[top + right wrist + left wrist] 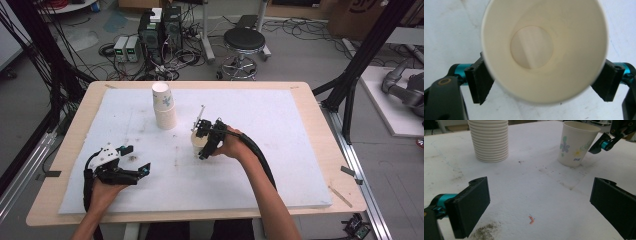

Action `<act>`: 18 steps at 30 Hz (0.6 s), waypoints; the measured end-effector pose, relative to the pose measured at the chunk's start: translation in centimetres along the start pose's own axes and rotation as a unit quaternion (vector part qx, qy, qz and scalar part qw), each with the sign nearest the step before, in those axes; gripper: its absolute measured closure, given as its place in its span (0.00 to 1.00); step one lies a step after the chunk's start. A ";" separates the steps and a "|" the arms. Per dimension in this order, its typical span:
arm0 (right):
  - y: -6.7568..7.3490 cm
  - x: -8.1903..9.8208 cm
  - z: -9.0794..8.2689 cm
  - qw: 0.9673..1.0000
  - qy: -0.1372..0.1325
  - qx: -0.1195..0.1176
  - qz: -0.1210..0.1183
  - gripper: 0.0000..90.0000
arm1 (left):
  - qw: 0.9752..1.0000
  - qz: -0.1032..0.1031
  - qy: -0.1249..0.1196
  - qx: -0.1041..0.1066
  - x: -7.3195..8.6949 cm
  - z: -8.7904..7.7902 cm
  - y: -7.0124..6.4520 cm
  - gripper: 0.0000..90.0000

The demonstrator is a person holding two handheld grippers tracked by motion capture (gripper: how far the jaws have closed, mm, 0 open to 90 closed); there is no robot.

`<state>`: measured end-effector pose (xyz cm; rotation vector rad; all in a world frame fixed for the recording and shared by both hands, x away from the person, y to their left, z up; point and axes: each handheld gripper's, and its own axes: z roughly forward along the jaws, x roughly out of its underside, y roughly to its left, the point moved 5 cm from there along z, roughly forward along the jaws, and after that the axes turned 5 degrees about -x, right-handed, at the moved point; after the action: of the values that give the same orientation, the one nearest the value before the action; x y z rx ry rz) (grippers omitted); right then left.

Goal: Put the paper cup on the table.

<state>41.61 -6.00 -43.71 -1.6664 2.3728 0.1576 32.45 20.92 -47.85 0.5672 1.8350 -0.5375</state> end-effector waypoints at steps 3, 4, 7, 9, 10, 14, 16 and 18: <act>0.1 1.1 -0.2 1.000 0.001 0.004 0.012 0.18 | 1.000 0.000 0.001 -0.001 0.0 0.0 0.0 0.03; 0.2 1.5 -0.4 1.000 -0.002 0.007 0.014 0.18 | 1.000 0.000 0.002 -0.001 0.0 0.0 0.0 0.03; 0.3 2.0 -0.9 0.999 -0.032 0.005 0.019 0.18 | 1.000 0.000 0.003 -0.002 0.0 0.1 0.0 0.03; 0.6 2.9 -1.6 0.998 -0.050 0.011 0.025 0.19 | 1.000 -0.001 0.002 -0.002 0.0 0.1 0.0 0.03; 0.7 3.3 -1.8 0.998 -0.053 0.013 0.026 0.19 | 1.000 0.000 0.002 -0.002 0.0 0.0 0.0 0.03; 1.4 5.5 -3.1 0.993 -0.107 0.031 0.042 0.19 | 1.000 0.003 0.004 -0.002 0.0 0.1 0.0 0.03; 1.5 6.8 -3.7 0.988 -0.138 0.042 0.054 0.19 | 1.000 0.000 0.003 -0.002 0.0 0.1 0.0 0.03; 1.6 8.0 -4.1 0.982 -0.166 0.052 0.070 0.19 | 1.000 0.002 0.004 -0.002 0.0 0.1 0.0 0.03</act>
<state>37.00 -13.65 -41.89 -1.3104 2.2024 0.3043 32.50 20.87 -47.89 0.5707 1.8417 -0.5309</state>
